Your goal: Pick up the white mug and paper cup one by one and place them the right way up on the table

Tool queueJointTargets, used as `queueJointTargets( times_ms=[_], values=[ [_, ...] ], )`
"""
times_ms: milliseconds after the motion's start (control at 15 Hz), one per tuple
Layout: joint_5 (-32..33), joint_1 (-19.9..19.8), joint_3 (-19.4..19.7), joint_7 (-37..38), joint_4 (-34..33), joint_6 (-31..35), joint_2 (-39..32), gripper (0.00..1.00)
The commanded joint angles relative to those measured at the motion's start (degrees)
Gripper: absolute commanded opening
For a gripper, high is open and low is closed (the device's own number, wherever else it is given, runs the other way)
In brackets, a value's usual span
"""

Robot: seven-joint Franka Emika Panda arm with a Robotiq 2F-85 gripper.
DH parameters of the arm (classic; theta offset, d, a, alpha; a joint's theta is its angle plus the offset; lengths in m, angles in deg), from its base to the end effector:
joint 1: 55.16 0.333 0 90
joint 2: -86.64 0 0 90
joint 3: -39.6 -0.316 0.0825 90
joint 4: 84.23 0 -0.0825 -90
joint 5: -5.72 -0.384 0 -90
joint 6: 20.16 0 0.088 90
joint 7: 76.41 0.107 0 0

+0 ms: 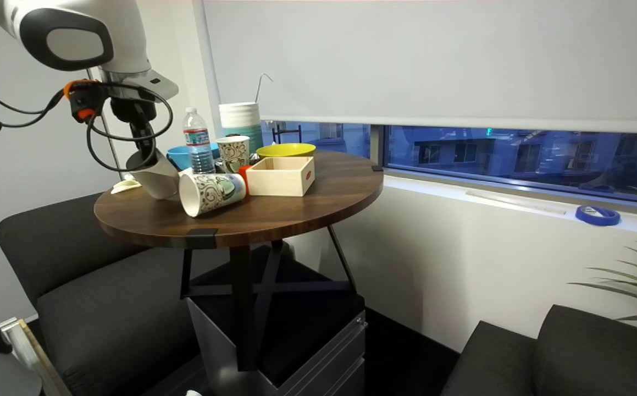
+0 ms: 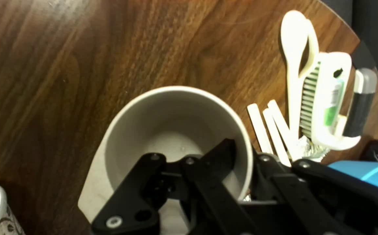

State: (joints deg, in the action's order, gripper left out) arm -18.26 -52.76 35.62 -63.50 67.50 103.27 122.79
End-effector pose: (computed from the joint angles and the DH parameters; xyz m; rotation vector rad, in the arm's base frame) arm 0.3618 0.0572 0.4534 -2.7595 0.4636 -0.1186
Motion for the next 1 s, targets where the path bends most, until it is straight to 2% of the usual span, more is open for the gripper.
queueJointTargets(
  times_ms=[0,333,400,467,933],
  values=[
    [6.0,0.5,-2.6,1.2,-3.0,-7.7,-1.8,0.02],
    [11.3,1.1,-5.1,0.5,-5.9,-13.3,-3.7,0.02],
    [12.2,1.1,-5.4,0.4,-6.3,-13.9,-4.1,0.19],
    [12.9,1.2,-5.6,0.3,-6.6,-14.3,-4.4,0.32],
    [16.7,1.2,-5.7,0.3,-7.9,-14.6,-3.1,0.83]
  ],
)
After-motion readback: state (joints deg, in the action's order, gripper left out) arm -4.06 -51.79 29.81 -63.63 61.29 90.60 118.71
